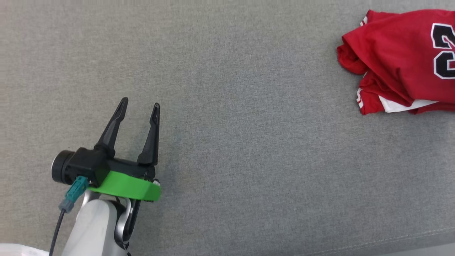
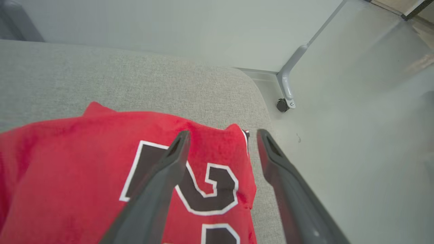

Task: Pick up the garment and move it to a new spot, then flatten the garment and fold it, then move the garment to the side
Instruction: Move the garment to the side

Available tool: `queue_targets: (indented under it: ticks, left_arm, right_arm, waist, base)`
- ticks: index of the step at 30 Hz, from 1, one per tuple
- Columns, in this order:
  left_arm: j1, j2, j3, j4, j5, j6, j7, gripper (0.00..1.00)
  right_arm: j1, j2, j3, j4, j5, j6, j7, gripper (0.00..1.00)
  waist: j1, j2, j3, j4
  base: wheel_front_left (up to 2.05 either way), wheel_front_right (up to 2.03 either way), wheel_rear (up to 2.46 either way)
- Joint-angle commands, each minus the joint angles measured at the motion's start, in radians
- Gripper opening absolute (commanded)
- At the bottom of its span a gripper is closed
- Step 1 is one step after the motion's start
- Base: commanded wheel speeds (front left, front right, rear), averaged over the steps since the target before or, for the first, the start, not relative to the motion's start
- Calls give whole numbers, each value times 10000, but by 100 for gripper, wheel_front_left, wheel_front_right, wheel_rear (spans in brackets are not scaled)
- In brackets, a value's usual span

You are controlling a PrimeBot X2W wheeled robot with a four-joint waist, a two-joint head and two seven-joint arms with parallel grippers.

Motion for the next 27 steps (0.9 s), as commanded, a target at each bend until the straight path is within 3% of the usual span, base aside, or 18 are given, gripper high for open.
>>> queue_targets:
  ticks: [1,7,14,21,27]
  left_arm:
    - [270,-19,107,61,-126,-23,-27,100]
    - [1187,-92,602,88,-127,109,-27,100]
    - [2204,182,1250,-102,-143,349,-27,100]
    - [2632,327,1645,-307,-341,444,-27,100]
    - [2954,74,1892,-383,-423,555,-28,100]
  right_arm:
    - [76,158,-45,-6,-169,-3,-330,100]
    - [1099,1021,22,-1133,-119,-3,-1537,100]
    - [3371,1775,-46,-3500,205,-3,-2443,100]
    - [5833,2233,-535,-5440,261,-7,-3324,100]
    - [7389,2754,-1065,-5869,-13,-8,-4013,100]
  waist:
    - [-1,0,-965,138]
    - [-1,0,-2572,347]
    - [-1,0,-3973,571]
    - [-1,0,-4411,749]
    - [-1,0,-4574,812]
  base:
    - [0,0,0]
    - [0,0,0]
    - [0,0,0]
    - [0,0,0]
    - [0,0,0]
